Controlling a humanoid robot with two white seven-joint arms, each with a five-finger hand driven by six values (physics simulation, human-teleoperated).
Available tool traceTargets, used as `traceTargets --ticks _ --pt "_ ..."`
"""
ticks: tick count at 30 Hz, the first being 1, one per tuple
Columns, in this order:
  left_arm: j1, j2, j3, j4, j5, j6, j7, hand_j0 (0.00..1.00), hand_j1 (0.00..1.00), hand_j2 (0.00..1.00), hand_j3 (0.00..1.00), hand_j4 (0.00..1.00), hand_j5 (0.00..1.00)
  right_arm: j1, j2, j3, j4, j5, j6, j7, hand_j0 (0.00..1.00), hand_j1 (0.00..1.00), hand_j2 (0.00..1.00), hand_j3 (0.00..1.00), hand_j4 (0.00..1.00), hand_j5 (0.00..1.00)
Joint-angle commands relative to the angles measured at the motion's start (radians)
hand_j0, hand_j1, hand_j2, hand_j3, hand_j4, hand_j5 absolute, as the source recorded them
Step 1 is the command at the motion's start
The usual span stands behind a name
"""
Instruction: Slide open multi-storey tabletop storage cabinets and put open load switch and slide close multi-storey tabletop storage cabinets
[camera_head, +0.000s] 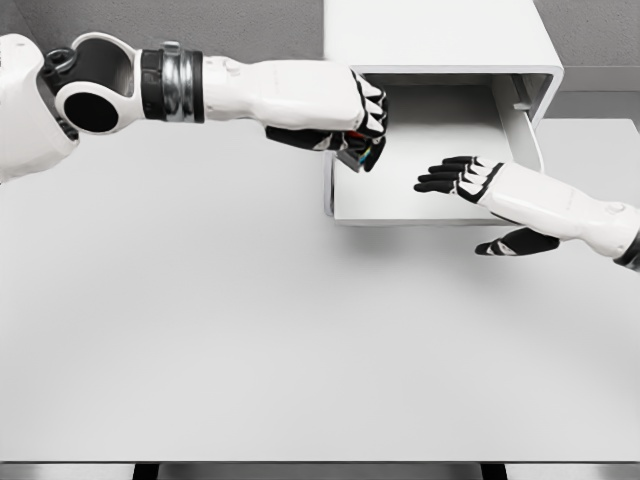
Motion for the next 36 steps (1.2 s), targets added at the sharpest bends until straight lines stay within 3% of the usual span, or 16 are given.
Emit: traceTargets --ticks 1,13,31,36 --pt "0.000 -0.029 -0.010 0.024 0.000 0.002 0.000 0.39 0.39 0.39 0.39 0.39 0.39 0.000 0.004 0.000 0.000 -0.007 0.002 0.000 1.00 1.00 1.00 1.00 1.00 1.00" --pt "-0.021 -0.115 -0.070 0.105 -0.014 0.002 0.000 0.39 0.39 0.39 0.39 0.39 0.39 -0.002 -0.002 -0.009 0.000 -0.007 0.002 -0.001 1.00 1.00 1.00 1.00 1.00 1.00" --pt "-0.021 -0.169 -0.076 0.198 -0.035 0.002 0.000 0.41 0.41 0.41 0.41 0.41 0.41 -0.009 -0.008 -0.015 0.003 -0.007 0.002 0.002 1.00 1.00 1.00 1.00 1.00 1.00" --pt "-0.021 -0.172 -0.064 0.211 -0.035 0.002 0.000 0.50 0.50 0.50 0.50 0.50 0.50 -0.009 -0.008 -0.015 0.004 -0.007 0.002 0.002 1.00 1.00 1.00 1.00 1.00 1.00"
